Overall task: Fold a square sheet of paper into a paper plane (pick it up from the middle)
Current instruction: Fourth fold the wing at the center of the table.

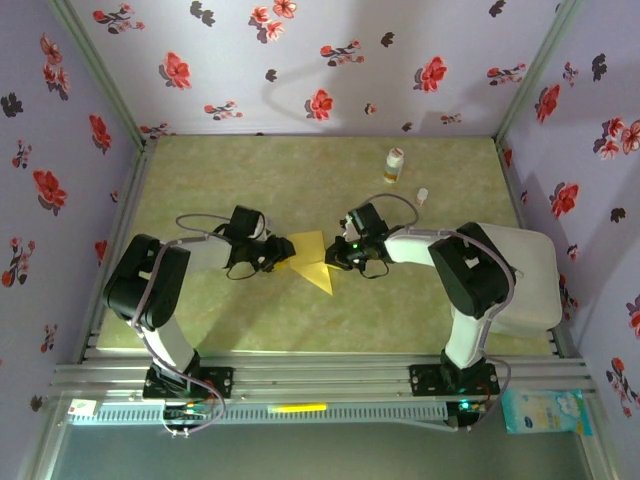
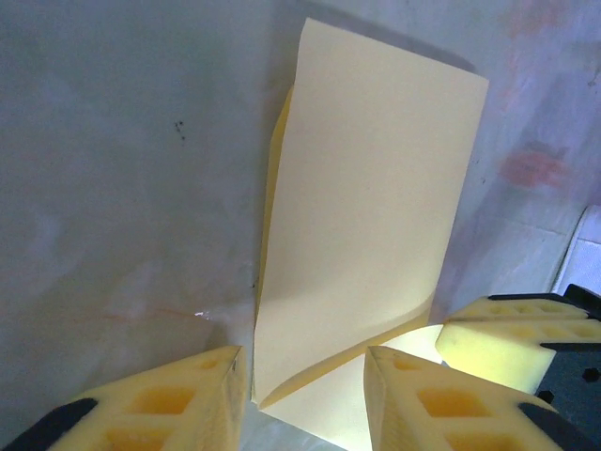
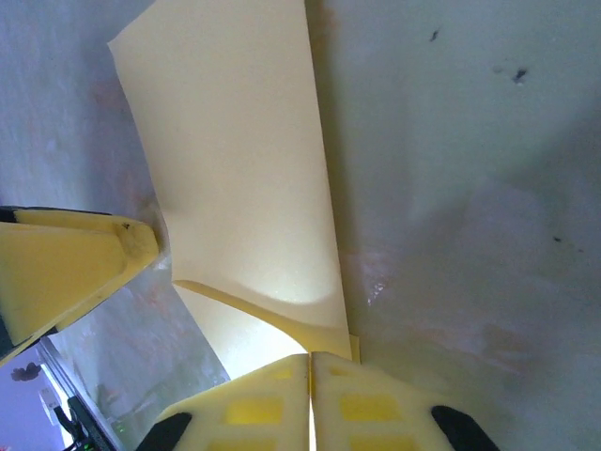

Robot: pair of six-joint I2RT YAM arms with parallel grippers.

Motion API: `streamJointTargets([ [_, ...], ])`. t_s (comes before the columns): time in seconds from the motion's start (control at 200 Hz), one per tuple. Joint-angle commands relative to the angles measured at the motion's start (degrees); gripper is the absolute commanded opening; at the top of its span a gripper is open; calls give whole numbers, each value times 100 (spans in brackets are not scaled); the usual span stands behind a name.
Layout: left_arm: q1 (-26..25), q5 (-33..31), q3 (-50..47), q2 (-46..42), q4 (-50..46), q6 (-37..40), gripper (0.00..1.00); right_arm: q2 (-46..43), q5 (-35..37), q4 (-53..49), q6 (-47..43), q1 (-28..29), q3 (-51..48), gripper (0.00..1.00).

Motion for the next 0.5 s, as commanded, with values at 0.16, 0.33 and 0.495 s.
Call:
streamJointTargets([
  [0.16, 94, 115, 203, 93, -105, -27, 38, -332, -167, 328, 62, -16, -263, 4],
  [0.33, 113, 189, 257, 132, -113, -30, 39, -420, -306, 678, 220, -57, -468, 4],
  [0.495, 112, 278, 305, 208, -97, -53, 40, -471, -415, 1065, 413, -116, -658, 3],
])
